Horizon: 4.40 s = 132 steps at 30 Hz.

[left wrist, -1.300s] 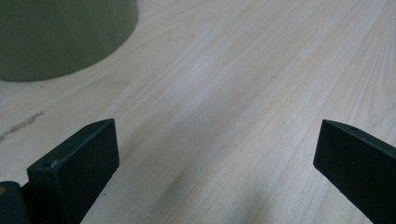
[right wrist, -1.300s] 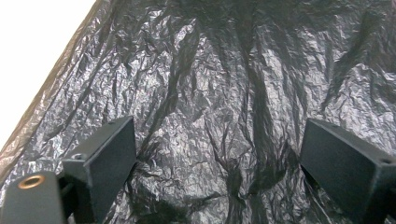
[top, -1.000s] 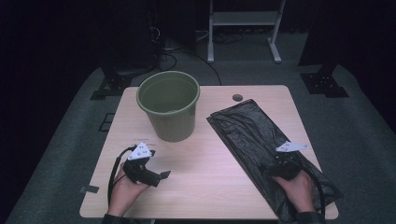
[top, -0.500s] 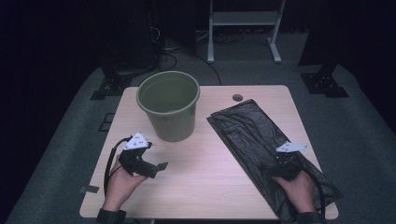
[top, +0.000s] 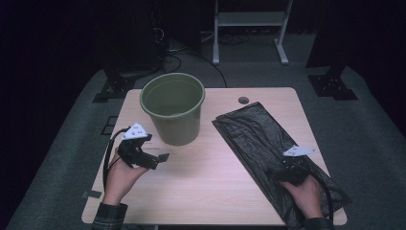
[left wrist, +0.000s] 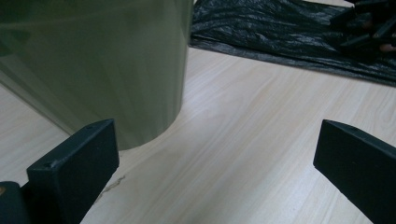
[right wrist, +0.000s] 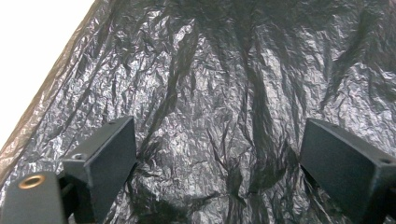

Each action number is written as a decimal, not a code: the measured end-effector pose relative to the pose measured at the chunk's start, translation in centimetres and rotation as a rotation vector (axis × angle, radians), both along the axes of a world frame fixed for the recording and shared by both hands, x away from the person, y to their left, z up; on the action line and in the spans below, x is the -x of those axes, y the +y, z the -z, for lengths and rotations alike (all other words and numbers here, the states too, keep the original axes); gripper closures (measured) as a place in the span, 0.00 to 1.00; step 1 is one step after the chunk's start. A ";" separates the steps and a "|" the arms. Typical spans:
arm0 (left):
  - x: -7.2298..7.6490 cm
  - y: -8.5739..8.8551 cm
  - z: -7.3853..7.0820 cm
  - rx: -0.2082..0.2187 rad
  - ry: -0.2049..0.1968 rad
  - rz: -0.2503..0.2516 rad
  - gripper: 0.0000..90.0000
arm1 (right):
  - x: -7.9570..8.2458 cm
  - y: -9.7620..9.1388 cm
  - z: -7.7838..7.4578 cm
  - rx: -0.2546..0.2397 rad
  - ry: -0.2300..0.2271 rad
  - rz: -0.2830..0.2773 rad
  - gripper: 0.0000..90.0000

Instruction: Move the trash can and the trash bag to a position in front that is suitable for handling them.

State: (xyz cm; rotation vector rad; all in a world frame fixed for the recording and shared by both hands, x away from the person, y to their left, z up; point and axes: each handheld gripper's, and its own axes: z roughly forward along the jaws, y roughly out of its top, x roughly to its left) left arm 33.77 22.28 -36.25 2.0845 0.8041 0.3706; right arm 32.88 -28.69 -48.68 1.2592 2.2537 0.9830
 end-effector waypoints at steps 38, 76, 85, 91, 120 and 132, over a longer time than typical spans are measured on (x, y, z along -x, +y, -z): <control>-4.8 1.7 -6.9 0.019 -0.063 -0.071 0.00 | 0.0 0.0 0.0 0.000 0.000 0.001 0.11; -12.4 2.4 -5.7 -0.063 0.025 -0.192 0.00 | 0.0 0.0 0.0 0.001 -0.003 0.000 0.11; -13.1 2.5 -5.2 -0.060 0.058 -0.189 0.00 | 0.0 0.0 0.0 -0.001 -0.001 0.002 0.11; -13.3 1.8 -5.0 -0.048 0.097 -0.155 0.00 | 0.0 0.0 0.0 0.000 0.000 0.003 0.11; -7.3 -2.7 -4.2 -0.009 0.094 0.032 0.00 | 0.0 0.0 0.0 0.001 -0.003 0.005 0.11; -4.0 -4.3 -4.0 0.000 0.092 0.093 0.00 | 0.0 0.0 0.0 0.000 -0.001 0.005 0.11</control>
